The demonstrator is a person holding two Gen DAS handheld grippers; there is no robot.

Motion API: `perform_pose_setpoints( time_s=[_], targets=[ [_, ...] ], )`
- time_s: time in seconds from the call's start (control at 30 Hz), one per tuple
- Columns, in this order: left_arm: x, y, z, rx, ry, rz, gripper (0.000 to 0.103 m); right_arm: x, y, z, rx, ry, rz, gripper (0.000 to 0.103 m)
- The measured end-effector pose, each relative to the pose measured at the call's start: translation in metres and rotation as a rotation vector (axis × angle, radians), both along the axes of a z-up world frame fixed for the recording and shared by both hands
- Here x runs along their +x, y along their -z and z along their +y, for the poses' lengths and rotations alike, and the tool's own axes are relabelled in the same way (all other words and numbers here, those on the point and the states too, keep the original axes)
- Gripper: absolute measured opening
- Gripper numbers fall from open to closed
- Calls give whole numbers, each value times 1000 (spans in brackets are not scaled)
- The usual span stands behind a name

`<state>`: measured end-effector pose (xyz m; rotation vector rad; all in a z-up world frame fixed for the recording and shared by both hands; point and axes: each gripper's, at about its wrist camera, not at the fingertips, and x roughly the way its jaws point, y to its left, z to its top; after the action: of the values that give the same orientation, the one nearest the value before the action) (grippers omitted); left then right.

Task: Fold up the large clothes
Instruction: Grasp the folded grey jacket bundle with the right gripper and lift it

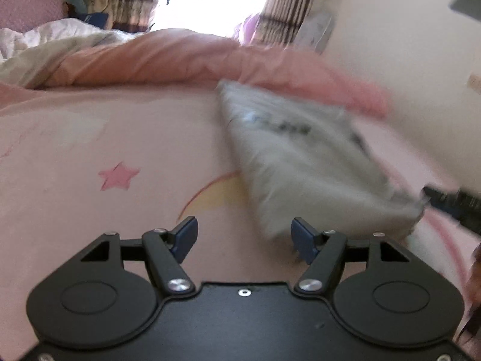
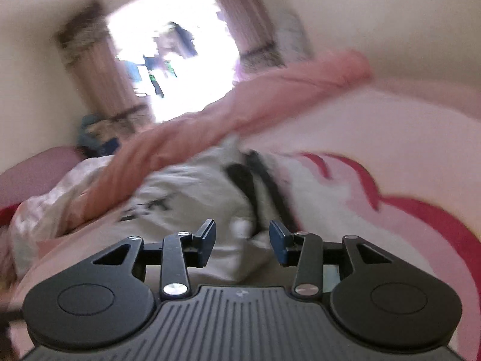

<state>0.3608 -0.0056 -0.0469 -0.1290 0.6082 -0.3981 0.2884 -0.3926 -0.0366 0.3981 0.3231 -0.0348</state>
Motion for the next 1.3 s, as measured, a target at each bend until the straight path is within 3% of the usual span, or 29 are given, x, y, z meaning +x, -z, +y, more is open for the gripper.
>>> perform_pose_setpoints(
  time_s=[0.07,0.13,0.2,0.27,0.33,0.4,0.43,0.47,0.5,0.63,0.83,0.87,0.9,0.93,1.07,1.1,1.17,1.23,1.3],
  targets=[
    [5,-2,-10,-4,23,-25,68,3,1,15,-60,-42,-1,48],
    [14,6,-26,9,64,-9,67,13,8,22,-78,-75,54,44],
    [23,17,-37,1,104,36,64,24,18,19,-57,-69,109,42],
    [26,31,-48,-10,124,81,65,33,29,12,-33,-48,162,34],
    [23,37,-57,37,125,59,65,29,32,0,43,-46,158,28],
    [20,35,-53,21,122,57,64,14,27,-11,111,-18,87,32],
    [19,33,-48,1,120,60,64,6,24,-17,137,18,53,42],
    [18,32,-44,-6,117,54,65,0,21,-23,161,61,40,58],
    [13,30,-40,0,114,39,65,-2,21,-28,180,86,48,65],
    [10,34,-37,34,127,33,66,11,33,-38,300,9,100,65],
    [19,46,-46,53,126,63,65,34,46,-28,338,-7,164,61],
    [20,47,-49,62,124,58,65,36,47,-28,340,-14,162,56],
    [19,47,-49,70,118,52,65,36,46,-29,338,2,164,42],
    [20,46,-50,78,110,44,65,36,44,-30,341,2,153,7],
    [26,44,-58,118,68,22,63,29,12,-29,282,0,51,3],
    [27,42,-59,136,39,10,56,24,1,-32,278,7,13,3],
    [31,39,-56,106,42,30,52,16,-19,-43,263,31,-45,3],
    [36,41,-56,62,57,61,50,17,-22,-52,225,53,-33,3],
    [36,45,-62,101,54,55,51,21,-3,-61,223,81,32,3]
  ],
)
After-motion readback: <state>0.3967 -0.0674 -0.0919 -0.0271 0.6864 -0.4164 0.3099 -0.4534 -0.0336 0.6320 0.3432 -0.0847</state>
